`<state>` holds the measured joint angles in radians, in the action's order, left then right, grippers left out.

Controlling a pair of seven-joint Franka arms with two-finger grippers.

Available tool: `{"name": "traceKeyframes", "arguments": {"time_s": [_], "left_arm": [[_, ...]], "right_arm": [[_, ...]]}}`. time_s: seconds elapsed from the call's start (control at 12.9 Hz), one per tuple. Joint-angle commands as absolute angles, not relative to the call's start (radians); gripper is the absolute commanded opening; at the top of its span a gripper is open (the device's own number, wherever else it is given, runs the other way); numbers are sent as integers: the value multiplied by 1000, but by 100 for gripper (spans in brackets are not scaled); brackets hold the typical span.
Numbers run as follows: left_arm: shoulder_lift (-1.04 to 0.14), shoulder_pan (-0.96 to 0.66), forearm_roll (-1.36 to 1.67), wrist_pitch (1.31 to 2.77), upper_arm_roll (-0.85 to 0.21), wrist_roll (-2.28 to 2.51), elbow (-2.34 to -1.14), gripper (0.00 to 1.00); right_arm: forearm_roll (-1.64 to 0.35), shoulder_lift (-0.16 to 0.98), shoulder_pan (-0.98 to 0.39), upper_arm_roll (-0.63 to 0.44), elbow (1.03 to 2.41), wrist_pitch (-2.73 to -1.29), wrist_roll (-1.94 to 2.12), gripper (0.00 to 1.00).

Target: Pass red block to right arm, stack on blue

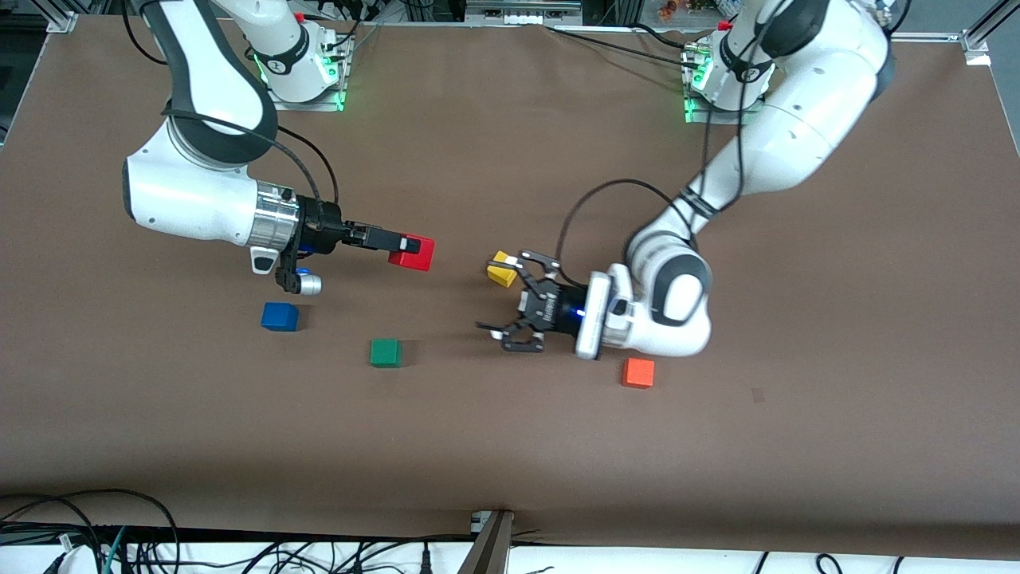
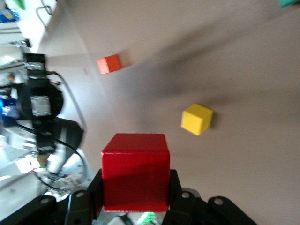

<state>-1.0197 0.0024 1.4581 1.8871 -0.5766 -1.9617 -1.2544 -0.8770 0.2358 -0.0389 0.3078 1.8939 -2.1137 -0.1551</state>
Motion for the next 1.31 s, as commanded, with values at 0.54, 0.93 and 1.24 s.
{"name": "traceKeyframes", "arguments": {"time_s": [0.54,0.93,1.24], "left_arm": [[-721,444,703,1574,-588,-1525,-1276,100],[-482,535,237,1427,-584,-1263,-1278,100],[-379,528,51,1399,-589,-1116,-1287,100]], "right_arm": [[-129,258,-20,209,1891,-2031,-109,5],[86,382,-9,120,1824,-2029,-34,5],[123,439,17,98,1822,-2130,-29,5]]}}
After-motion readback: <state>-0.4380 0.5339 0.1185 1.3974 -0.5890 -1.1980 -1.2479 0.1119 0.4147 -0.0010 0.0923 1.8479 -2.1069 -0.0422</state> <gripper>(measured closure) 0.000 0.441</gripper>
